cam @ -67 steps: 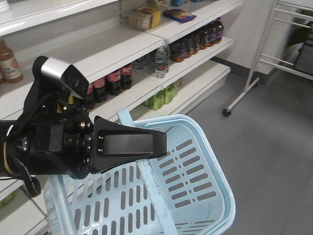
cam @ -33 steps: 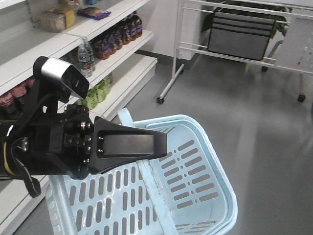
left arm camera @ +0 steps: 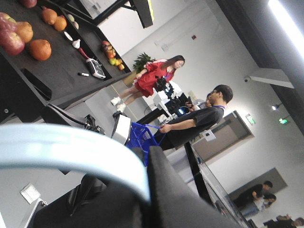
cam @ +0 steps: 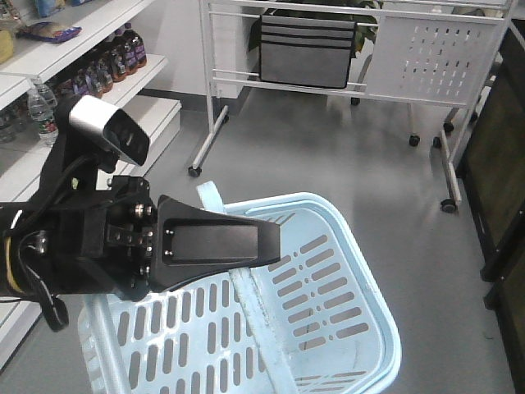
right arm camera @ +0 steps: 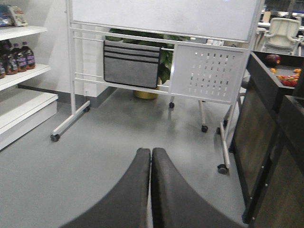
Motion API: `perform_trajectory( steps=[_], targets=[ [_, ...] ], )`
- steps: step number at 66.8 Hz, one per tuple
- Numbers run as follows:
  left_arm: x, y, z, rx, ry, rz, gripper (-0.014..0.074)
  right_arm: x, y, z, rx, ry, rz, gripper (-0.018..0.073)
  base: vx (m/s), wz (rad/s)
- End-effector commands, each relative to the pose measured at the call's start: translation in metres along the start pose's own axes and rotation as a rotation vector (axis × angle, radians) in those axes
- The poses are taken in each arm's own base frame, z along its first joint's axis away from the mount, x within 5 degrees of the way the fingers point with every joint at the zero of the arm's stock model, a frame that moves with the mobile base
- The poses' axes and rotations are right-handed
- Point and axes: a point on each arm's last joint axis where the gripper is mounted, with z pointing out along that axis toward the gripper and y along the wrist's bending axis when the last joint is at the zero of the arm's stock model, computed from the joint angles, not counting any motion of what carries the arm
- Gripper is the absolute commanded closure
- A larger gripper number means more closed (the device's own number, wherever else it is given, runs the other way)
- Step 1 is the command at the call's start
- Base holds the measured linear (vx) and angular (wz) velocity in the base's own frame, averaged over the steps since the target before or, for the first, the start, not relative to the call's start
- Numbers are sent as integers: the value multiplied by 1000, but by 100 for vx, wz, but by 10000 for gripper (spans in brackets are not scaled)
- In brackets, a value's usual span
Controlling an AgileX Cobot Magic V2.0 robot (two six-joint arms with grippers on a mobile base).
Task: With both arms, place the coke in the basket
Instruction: 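Turn the base away from the shelf holding the basket in the left gripper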
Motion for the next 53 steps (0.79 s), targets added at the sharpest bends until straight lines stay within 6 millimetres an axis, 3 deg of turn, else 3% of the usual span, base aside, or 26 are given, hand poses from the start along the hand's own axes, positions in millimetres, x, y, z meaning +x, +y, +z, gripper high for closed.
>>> perform_trajectory(
  steps=[1,53],
  targets=[
    [2,-35,-3,234,39,28,602,-5,1,-1,-4,-75,-22,564,6,-26],
    [2,-35,-3,234,39,28,602,-5,1,-1,-4,-74,-22,564,14,-15]
  ],
)
